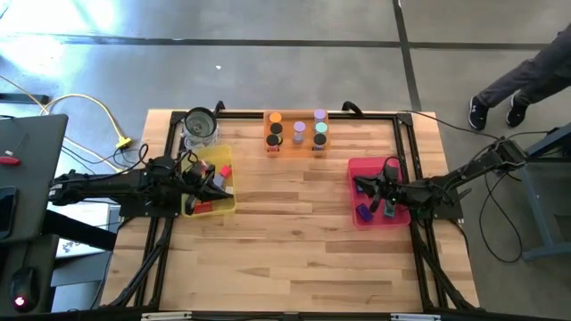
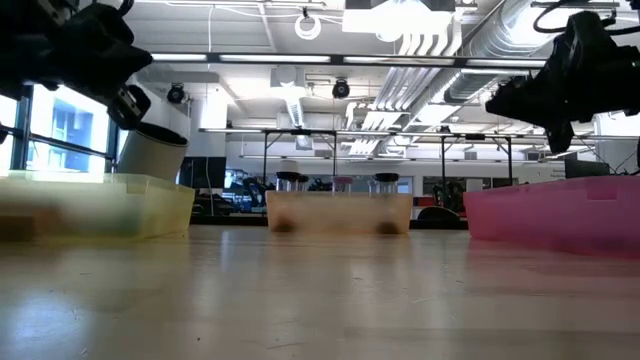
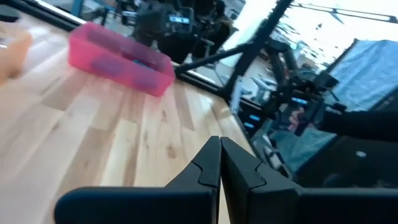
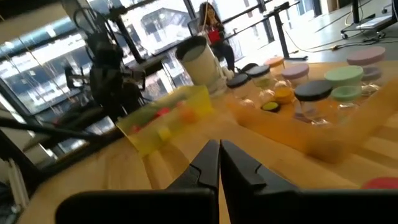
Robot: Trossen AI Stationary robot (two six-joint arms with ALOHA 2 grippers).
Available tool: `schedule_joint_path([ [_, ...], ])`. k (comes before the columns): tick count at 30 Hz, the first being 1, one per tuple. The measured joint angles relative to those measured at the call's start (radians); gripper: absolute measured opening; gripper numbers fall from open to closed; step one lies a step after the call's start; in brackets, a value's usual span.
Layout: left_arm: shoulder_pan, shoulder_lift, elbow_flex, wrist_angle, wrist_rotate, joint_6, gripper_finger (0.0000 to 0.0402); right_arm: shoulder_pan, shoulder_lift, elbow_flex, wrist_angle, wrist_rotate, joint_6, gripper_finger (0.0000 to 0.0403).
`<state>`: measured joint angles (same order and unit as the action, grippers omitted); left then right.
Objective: Pick & Place Office items
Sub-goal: Return to Home Position
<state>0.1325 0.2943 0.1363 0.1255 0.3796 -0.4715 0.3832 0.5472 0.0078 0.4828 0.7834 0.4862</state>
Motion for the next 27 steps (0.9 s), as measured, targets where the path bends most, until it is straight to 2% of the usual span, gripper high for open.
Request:
schedule_joint_path([
  [7,0.003,0.000,-0.078,0.123,-0.046,0.005,0.0000,0.000,0.001,0.000,-0.105,-0.001,-0.016,0.0002],
  [17,0.009,0.000,-0.117,0.123,-0.081,0.009,0.0000,0.000,0.001,-0.002,-0.142,-0.001,-0.019,0.0002],
  [23,0.010,0.000,-0.119,0.029,-0.219,0.009,0.0001,0.000,0.002,-0.002,-0.175,-0.001,-0.049,0.0002],
  [27,0.009,0.010,-0.120,-0.011,-0.246,-0.155,0.0001,0.000,0.002,-0.002,-0.166,-0.001,-0.111,0.0002],
])
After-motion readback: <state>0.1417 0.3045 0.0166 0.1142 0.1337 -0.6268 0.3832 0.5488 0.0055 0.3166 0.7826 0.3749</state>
